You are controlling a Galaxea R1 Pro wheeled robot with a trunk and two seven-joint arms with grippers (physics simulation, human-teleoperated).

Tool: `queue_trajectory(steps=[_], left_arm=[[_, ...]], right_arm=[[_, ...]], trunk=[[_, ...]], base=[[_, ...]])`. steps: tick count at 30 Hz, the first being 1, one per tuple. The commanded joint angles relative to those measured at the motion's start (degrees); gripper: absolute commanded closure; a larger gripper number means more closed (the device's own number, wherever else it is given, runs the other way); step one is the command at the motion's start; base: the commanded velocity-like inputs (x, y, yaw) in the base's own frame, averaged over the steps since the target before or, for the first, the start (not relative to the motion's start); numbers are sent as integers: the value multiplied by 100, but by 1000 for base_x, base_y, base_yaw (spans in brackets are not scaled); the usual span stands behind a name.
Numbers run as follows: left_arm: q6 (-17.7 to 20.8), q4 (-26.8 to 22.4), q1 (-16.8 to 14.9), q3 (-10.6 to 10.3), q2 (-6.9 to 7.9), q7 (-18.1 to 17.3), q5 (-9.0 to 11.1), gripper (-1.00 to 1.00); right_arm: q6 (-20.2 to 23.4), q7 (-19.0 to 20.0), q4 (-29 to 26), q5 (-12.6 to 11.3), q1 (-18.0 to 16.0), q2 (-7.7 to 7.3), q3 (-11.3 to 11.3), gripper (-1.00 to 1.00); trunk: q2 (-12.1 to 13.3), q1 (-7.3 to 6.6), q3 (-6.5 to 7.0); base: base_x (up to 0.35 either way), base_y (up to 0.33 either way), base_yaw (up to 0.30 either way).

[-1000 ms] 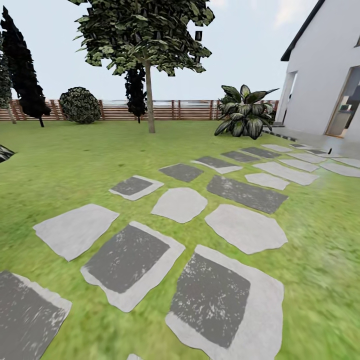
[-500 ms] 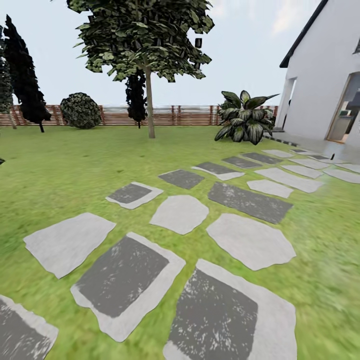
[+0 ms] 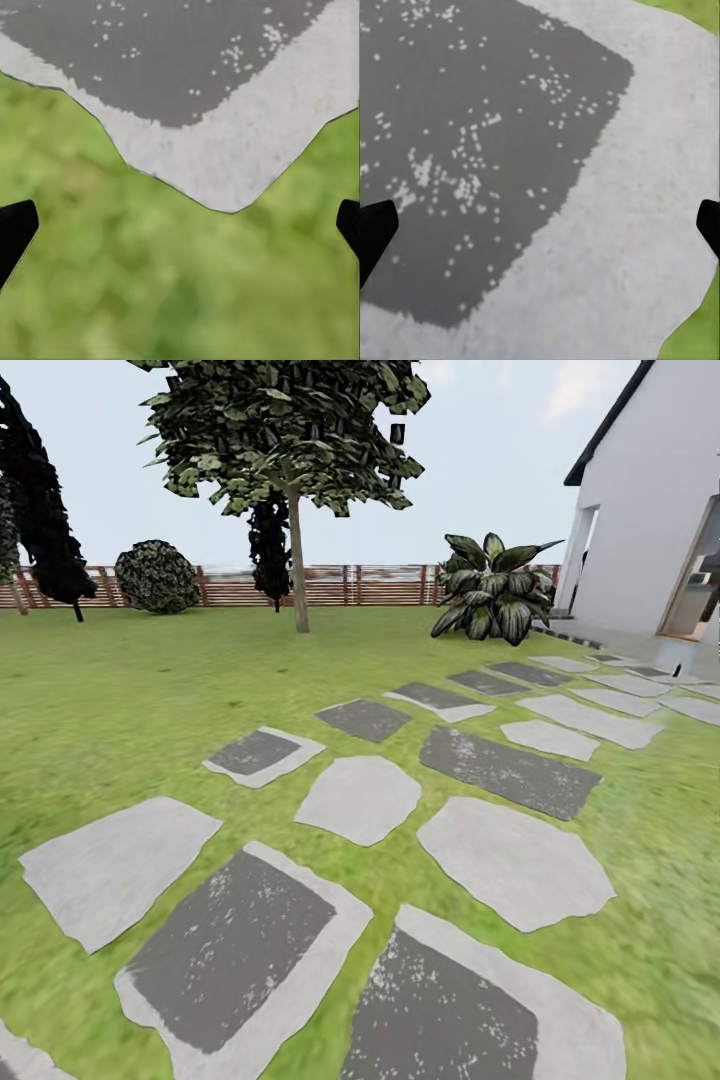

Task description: Pick up the pesticide atomizer in the garden and spray insectifuge to fully cover both potted plants in the garden.

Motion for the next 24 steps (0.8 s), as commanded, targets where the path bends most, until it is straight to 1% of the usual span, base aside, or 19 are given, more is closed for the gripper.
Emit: queue_trajectory(steps=[1, 24], left_arm=[[-19, 5, -3, 12, -2, 0, 4, -100], [-18, 5, -4, 12, 2, 0, 4, -100]], right_arm=[[-14, -2, 0, 1, -1, 1, -4, -100], [-14, 0, 0, 1, -1, 1, -4, -100]], trunk=[[-2, 3, -5], [-2, 3, -5]], base=[[339, 0, 0], [339, 0, 0]])
